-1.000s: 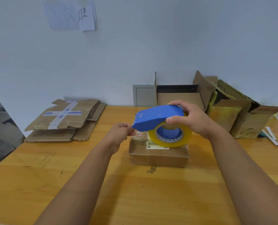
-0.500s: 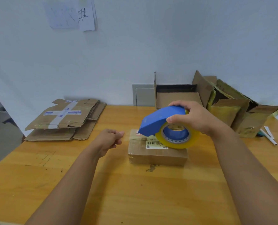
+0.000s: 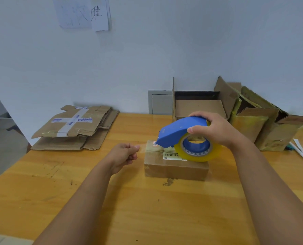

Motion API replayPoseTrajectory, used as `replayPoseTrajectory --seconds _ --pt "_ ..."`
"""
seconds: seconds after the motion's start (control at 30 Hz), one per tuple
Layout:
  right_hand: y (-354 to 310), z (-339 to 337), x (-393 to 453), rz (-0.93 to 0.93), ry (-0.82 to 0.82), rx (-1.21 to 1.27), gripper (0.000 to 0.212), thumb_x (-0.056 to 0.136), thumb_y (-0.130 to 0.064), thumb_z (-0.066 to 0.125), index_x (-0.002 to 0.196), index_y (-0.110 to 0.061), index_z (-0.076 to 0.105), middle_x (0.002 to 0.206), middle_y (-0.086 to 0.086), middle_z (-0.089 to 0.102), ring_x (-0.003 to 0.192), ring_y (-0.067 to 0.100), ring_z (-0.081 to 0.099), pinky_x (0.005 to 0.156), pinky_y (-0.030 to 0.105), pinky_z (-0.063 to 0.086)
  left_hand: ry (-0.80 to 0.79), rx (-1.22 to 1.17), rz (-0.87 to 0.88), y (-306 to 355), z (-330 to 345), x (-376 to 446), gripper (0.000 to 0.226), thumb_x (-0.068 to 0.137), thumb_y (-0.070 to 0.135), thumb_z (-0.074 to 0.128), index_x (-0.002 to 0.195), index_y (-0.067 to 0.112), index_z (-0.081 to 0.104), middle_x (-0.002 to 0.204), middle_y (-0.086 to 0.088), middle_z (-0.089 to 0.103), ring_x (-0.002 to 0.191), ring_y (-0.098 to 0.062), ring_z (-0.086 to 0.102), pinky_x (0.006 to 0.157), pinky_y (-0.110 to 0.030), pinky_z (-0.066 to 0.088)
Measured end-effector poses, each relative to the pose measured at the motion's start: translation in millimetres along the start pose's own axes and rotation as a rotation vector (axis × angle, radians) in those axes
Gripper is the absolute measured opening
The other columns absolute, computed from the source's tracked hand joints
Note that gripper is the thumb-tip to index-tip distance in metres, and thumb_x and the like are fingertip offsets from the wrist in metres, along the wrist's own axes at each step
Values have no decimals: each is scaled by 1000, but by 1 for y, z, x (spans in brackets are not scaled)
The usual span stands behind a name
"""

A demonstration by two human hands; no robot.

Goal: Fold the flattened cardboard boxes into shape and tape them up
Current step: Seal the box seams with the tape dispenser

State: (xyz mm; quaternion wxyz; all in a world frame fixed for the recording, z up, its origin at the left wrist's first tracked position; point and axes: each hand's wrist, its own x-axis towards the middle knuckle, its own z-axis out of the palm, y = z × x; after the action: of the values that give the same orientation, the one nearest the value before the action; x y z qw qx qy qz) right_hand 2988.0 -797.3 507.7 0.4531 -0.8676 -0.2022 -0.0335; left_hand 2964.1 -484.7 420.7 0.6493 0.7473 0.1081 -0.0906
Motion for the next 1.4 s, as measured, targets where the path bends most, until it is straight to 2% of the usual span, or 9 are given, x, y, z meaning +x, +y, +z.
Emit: replayPoseTrajectory --seconds 0.37,0.63,0.73,0.87,0.93,1.0,1.07,1.2,1.4 --pt "4 3 -3 -17 26 -8 50 61 -67 65 108 -50 60 106 -20 61 93 -7 57 70 14 44 -90 92 -89 -12 21 3 13 103 24 53 98 13 58 80 -4 67 64 -11 60 55 -25 49" --pt "11 4 -2 -3 46 5 50 65 -62 69 112 -48 61 109 -18 60 94 0 60 75 20 47 70 463 -56 5 30 -4 26 102 31 54 115 8 52 88 -6 66 57 -12 66 49 -26 54" --pt "13 4 -2 -2 56 9 52 67 -60 70 116 -44 62 110 -18 60 95 2 60 76 21 47 166 503 11 6 33 -6 36 99 23 60 132 14 50 111 -6 65 80 -20 69 67 -33 59" --pt "13 4 -3 -5 58 2 53 68 -60 69 118 -43 61 111 -17 59 96 5 60 74 20 45 152 351 149 4 44 -17 26 101 30 50 103 15 71 98 -4 72 89 -19 64 90 -47 54" --pt "14 5 -3 -2 66 8 50 69 -58 70 116 -44 61 111 -17 59 96 8 60 75 20 46 1 285 151 2 47 -27 35 93 49 56 119 28 65 94 20 69 88 -7 63 82 -33 56" --pt "14 4 -3 -1 75 22 50 68 -57 71 115 -43 62 111 -16 60 97 8 61 75 21 47 -163 418 150 -4 48 -31 79 81 61 68 146 48 26 106 44 50 91 12 55 69 -9 45" --pt "14 5 -3 -2 82 29 52 67 -58 71 116 -43 62 111 -16 60 96 8 61 75 21 47 -166 584 251 -11 49 -31 105 80 54 75 154 47 0 120 39 43 98 10 51 68 -7 41" --pt "8 11 -4 -10 95 41 48 65 -59 74 110 -47 61 107 -17 60 90 -2 60 67 14 46 -56 656 374 -15 43 -22 71 88 38 72 146 41 32 102 39 53 98 13 54 71 -7 43" --pt "-7 37 8 -19 96 48 57 69 -61 74 119 -38 60 104 -14 60 86 5 63 65 15 50 -2 759 373 -12 7 -10 70 90 35 70 150 30 35 98 38 43 90 12 51 65 1 37"
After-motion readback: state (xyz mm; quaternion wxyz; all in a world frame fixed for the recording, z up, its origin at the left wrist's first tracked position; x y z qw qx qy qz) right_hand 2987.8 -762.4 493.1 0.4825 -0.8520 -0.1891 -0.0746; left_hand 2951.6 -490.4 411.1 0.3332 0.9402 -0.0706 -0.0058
